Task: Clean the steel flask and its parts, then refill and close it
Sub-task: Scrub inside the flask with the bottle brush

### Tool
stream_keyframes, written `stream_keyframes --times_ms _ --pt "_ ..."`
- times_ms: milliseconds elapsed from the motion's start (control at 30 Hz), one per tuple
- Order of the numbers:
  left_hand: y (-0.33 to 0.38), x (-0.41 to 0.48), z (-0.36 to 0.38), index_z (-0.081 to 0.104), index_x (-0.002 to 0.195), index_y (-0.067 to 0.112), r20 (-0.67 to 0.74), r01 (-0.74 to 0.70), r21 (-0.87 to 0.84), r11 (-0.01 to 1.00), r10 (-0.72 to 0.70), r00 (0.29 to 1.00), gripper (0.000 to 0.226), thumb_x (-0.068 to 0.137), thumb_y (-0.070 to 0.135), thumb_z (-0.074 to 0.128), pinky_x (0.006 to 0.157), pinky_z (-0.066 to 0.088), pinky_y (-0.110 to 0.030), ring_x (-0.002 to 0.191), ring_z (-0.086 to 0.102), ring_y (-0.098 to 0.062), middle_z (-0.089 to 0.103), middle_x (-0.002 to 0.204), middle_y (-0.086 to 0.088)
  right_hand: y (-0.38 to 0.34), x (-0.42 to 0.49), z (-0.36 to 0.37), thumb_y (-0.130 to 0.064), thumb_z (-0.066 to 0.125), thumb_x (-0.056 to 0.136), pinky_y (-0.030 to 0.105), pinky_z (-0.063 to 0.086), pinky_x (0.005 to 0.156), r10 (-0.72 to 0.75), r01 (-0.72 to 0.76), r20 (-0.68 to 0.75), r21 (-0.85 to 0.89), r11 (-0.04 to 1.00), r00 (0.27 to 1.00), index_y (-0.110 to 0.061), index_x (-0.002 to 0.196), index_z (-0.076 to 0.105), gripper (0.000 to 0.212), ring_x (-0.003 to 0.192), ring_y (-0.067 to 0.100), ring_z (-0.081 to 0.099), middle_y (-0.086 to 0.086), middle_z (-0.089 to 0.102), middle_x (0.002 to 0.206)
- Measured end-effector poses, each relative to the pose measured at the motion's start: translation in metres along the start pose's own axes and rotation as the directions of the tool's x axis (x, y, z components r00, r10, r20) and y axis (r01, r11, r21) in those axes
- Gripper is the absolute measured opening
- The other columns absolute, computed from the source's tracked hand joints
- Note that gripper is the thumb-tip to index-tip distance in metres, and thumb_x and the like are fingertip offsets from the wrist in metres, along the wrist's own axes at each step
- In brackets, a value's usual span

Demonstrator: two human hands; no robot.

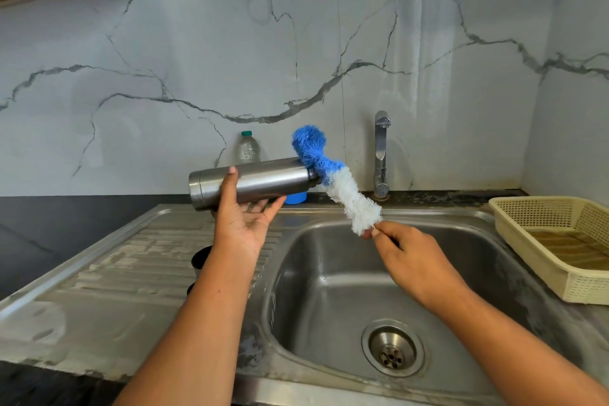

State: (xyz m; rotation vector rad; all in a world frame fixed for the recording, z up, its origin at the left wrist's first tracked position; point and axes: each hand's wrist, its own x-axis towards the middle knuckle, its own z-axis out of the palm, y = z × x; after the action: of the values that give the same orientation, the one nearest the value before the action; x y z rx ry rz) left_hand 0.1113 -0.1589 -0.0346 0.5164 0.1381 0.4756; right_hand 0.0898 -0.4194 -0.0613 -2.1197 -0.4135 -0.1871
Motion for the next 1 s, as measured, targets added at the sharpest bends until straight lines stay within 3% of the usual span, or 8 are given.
stream_keyframes --times_ms 200,333,400,500,667,833,933,1000 --pt "0.002 0.0 -0.001 0.05 0.144 0.022 -0.011 -0.009 0.085 0.996 0.01 1.0 0.084 0.075 0.053 0.085 0.089 0.052 -0.073 0.127 0.055 -0.039 0.052 0.14 -0.015 0.007 0.003 -0.002 -0.03 0.045 0.103 0.016 0.037 0.042 0.044 -0.042 0.031 -0.037 0.998 0.999 -0.036 0.103 0.071 0.027 0.041 0.001 0.047 -0.005 0.062 0.064" --pt "0.001 0.0 -0.001 0.053 0.14 0.019 -0.002 0.013 0.155 0.988 -0.013 1.0 0.07 0.082 0.044 0.082 0.085 0.059 -0.063 0.118 0.064 -0.037 0.064 0.132 -0.017 0.008 0.005 -0.004 -0.033 0.046 0.103 0.018 0.038 0.046 0.06 -0.059 0.021 -0.036 0.998 0.998 -0.036 0.099 0.071 0.026 0.042 0.001 0.047 -0.006 0.061 0.063" --pt "0.0 0.0 0.0 0.052 0.141 0.018 0.015 0.028 0.18 0.983 -0.031 0.999 0.067 0.084 0.038 0.08 0.075 0.062 -0.06 0.116 0.066 -0.037 0.068 0.129 -0.018 0.008 0.006 -0.004 -0.034 0.048 0.103 0.021 0.041 0.05 0.071 -0.07 0.02 -0.031 0.997 0.997 -0.035 0.098 0.072 0.025 0.051 0.002 0.053 -0.005 0.065 0.07" --pt "-0.006 -0.005 0.003 0.055 0.134 0.016 0.026 0.064 0.183 0.981 -0.07 0.997 0.055 0.087 0.033 0.077 0.083 0.059 -0.064 0.115 0.067 -0.037 0.068 0.127 -0.019 0.012 0.011 -0.001 -0.037 0.052 0.103 0.023 0.047 0.066 0.099 -0.099 -0.002 0.066 0.993 0.995 -0.033 0.1 0.074 0.023 0.082 0.013 0.067 -0.005 0.073 0.087" --pt "-0.027 -0.017 0.013 0.055 0.132 0.012 0.045 0.116 0.211 0.971 -0.129 0.991 0.054 0.087 0.032 0.077 0.09 0.056 -0.064 0.109 0.069 -0.035 0.068 0.123 -0.02 0.018 0.015 0.006 -0.039 0.052 0.104 0.022 0.029 0.052 0.133 -0.121 -0.023 0.285 0.951 0.991 -0.03 0.094 0.075 0.027 0.041 0.0 0.041 -0.022 0.045 0.04" --pt "-0.029 -0.014 0.01 0.051 0.138 0.013 0.029 0.119 0.226 0.967 -0.129 0.991 0.065 0.084 0.033 0.081 0.085 0.059 -0.062 0.11 0.068 -0.036 0.067 0.123 -0.02 0.026 0.02 0.006 -0.035 0.052 0.105 0.021 0.029 0.044 0.159 -0.131 -0.029 0.435 0.891 0.987 -0.025 0.1 0.074 0.026 0.038 0.005 0.033 -0.011 0.038 0.043" --pt "-0.027 -0.008 0.006 0.037 0.146 0.028 0.019 0.054 0.346 0.937 -0.065 0.998 0.084 0.078 0.032 0.087 0.076 0.063 -0.052 0.11 0.069 -0.037 0.064 0.129 -0.019 0.027 0.021 0.005 -0.037 0.052 0.105 0.023 0.035 0.048 0.157 -0.121 -0.055 0.411 0.904 0.986 -0.03 0.098 0.074 0.025 0.047 0.009 0.045 -0.001 0.053 0.05" --pt "-0.025 -0.007 0.005 0.035 0.145 0.035 0.038 0.026 0.464 0.885 -0.049 0.998 0.085 0.078 0.034 0.087 0.081 0.063 -0.049 0.106 0.071 -0.036 0.064 0.13 -0.018 0.027 0.02 0.005 -0.038 0.051 0.105 0.028 0.035 0.053 0.163 -0.129 -0.051 0.407 0.904 0.985 -0.031 0.099 0.074 0.024 0.056 0.016 0.054 0.005 0.066 0.058"
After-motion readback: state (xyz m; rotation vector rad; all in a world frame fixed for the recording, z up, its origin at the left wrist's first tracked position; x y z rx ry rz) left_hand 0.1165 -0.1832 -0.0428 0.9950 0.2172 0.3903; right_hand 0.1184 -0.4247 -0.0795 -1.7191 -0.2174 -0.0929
